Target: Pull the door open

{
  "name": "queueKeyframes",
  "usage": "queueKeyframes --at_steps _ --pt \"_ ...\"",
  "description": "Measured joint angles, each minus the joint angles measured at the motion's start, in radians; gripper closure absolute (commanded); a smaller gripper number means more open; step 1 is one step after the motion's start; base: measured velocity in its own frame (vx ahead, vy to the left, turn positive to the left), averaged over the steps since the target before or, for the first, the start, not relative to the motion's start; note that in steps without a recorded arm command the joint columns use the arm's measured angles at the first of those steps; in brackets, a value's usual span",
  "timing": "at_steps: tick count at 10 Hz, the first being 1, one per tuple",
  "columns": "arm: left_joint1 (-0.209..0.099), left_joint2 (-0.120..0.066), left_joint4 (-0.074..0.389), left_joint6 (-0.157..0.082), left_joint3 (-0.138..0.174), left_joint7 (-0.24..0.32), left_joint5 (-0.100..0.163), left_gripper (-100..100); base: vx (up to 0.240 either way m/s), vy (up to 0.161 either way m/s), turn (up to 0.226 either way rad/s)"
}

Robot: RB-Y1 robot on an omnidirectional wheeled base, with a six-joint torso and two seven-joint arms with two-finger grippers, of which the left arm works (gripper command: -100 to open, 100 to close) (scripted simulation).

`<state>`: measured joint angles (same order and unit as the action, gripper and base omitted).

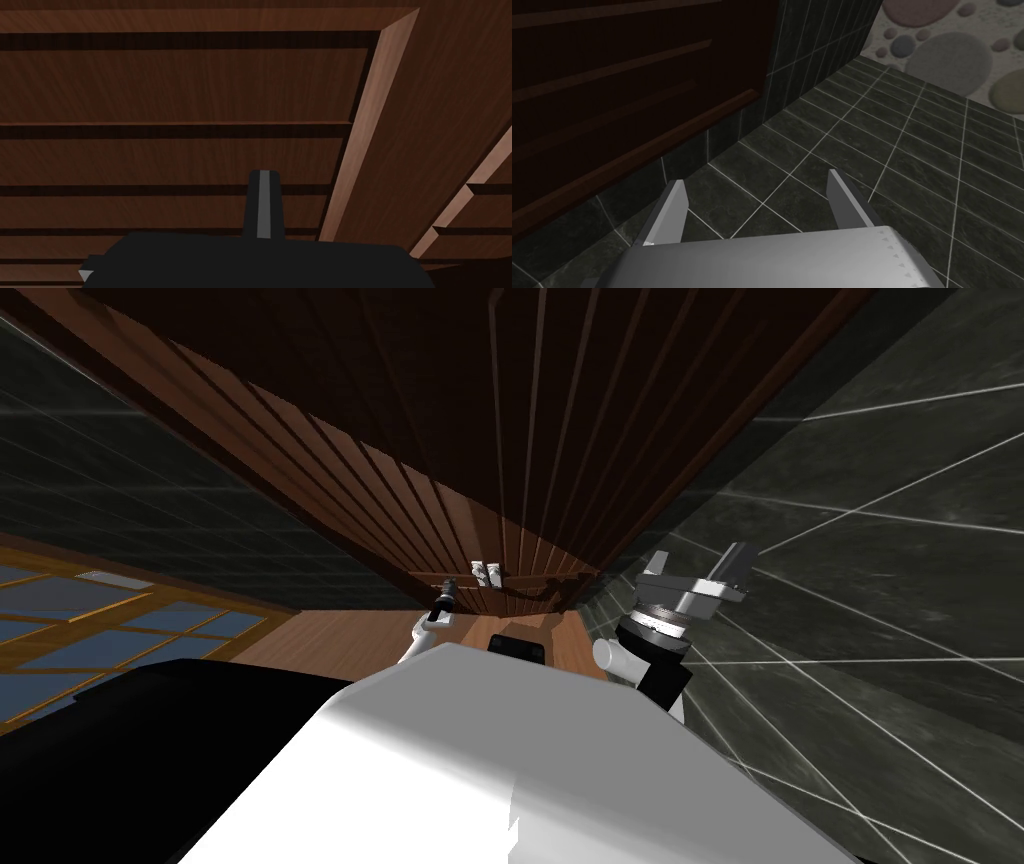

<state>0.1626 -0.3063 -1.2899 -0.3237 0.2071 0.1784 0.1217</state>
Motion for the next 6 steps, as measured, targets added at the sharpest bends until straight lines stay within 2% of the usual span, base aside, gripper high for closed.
queueKeyframes --at_steps 2,4,5,6 --pt "0.006 -0.003 -0.011 -0.006 -0.022 0.011 0.000 -100 -0.180 -0.060 -0.047" --pt "0.013 0.003 -0.029 -0.013 -0.046 0.018 -0.002 -100 -0.161 -0.079 -0.087" --pt "0.011 0.003 -0.033 -0.017 -0.057 0.022 -0.002 -100 -0.078 -0.045 -0.010" --pt "0.011 0.003 -0.033 -0.018 -0.059 0.023 -0.002 -100 -0.017 0.027 0.162"
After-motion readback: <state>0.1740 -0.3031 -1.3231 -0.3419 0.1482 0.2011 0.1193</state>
